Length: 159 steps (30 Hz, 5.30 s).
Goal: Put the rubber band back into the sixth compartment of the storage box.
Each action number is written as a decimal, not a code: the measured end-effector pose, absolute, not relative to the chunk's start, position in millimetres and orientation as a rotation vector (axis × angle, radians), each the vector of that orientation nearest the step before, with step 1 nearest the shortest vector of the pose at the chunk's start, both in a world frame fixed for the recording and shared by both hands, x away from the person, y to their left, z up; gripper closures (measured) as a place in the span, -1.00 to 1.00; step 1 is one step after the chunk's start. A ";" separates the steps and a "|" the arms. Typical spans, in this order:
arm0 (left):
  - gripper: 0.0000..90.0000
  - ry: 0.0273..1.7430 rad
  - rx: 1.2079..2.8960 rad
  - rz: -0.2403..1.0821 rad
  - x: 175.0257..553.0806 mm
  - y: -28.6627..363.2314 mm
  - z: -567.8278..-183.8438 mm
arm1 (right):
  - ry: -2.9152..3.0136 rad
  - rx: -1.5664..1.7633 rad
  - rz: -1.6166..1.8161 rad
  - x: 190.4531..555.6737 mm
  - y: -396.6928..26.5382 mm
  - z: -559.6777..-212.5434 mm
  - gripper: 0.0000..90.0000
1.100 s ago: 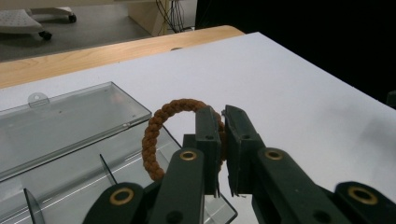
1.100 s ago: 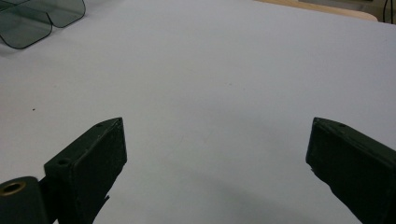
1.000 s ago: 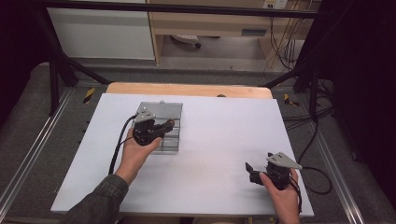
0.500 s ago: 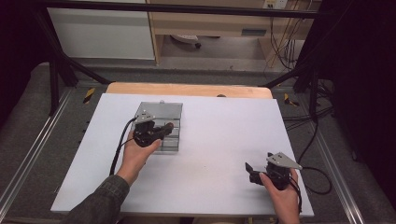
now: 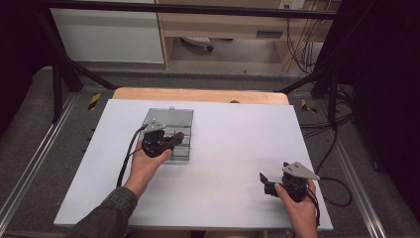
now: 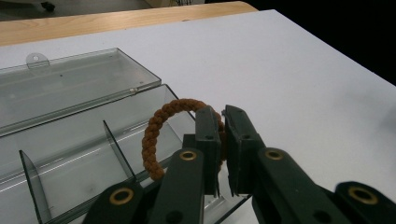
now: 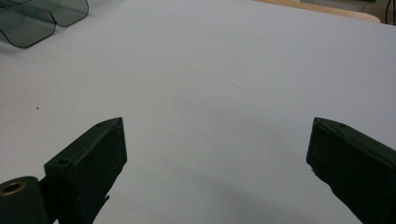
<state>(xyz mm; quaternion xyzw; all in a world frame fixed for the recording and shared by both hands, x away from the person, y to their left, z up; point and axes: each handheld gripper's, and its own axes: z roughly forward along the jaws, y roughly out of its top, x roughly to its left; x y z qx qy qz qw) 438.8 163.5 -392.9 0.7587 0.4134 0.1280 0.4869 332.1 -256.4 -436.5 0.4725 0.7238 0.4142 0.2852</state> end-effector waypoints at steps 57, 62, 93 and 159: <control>0.64 1.062 1.879 0.288 434.4 156.2 -417.9 | 1.939 1.262 1.107 332.5 -255.7 -436.8 -0.89; 0.54 1.052 1.869 0.316 433.3 156.1 -415.7 | 1.940 1.262 1.106 332.5 -255.5 -436.9 -0.89; -0.19 1.036 1.805 0.397 435.6 152.8 -407.3 | 1.940 1.262 1.107 332.4 -255.5 -436.7 -0.89; -0.88 1.038 1.704 0.547 392.8 227.5 -353.4 | 1.959 1.235 1.127 332.2 -253.9 -436.2 -0.93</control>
